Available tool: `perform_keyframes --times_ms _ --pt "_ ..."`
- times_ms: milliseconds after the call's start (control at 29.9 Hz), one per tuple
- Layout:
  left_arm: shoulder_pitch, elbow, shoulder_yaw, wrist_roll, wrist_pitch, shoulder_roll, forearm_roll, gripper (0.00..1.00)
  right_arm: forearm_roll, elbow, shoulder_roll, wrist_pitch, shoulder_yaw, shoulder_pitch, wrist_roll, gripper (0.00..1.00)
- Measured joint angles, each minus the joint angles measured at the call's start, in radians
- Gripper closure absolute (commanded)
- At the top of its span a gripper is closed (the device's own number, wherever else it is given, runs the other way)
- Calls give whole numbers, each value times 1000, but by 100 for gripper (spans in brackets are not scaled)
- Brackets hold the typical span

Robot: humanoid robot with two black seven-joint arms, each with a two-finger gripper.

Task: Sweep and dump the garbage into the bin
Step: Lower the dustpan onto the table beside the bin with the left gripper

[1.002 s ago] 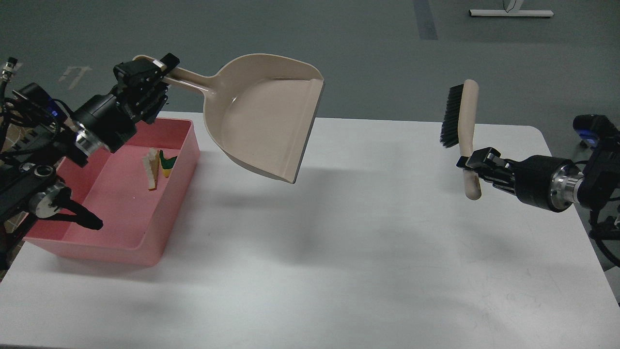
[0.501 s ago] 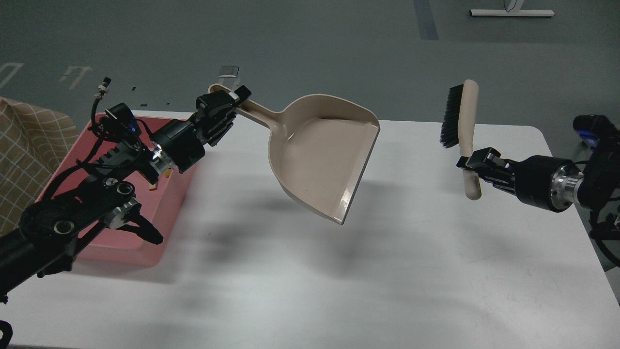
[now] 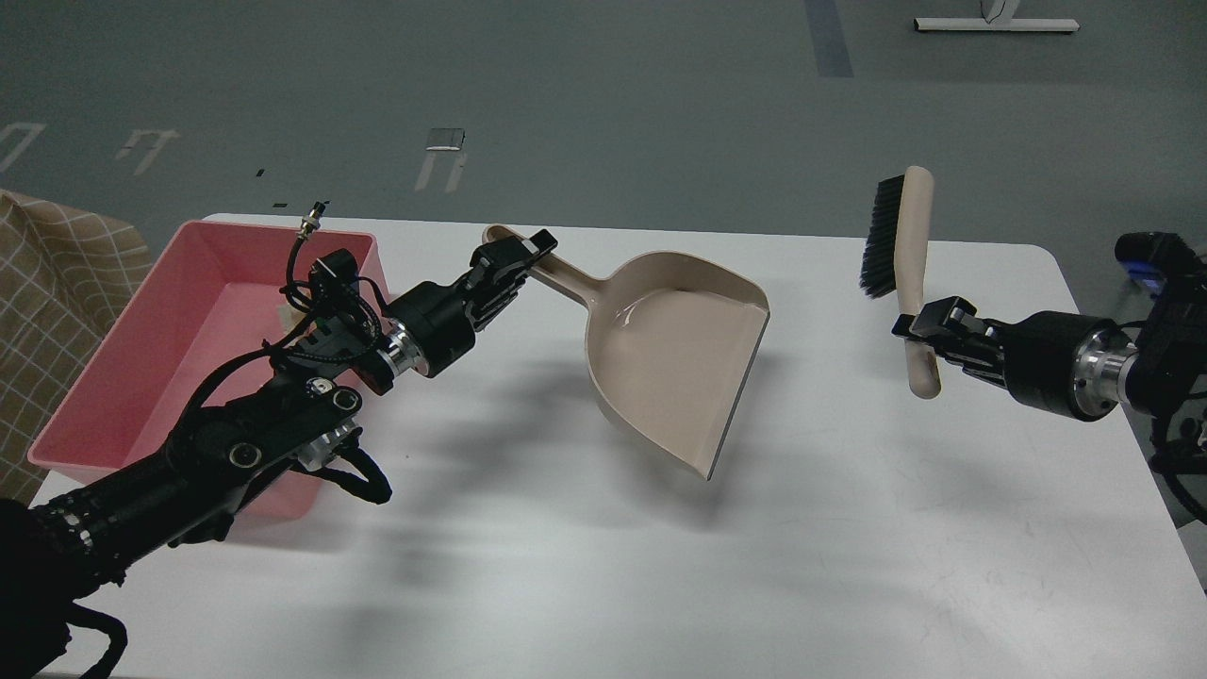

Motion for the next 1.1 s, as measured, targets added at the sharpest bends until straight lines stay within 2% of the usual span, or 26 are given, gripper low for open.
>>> perform_keyframes --times_ms 668,1103 --pt "15 114 0 0 50 -67 -3 100 -5 5 -36 0 -7 -59 -3 100" --pt "15 137 -1 0 60 -93 -13 100 -10 9 -138 0 -185 -33 -5 100"
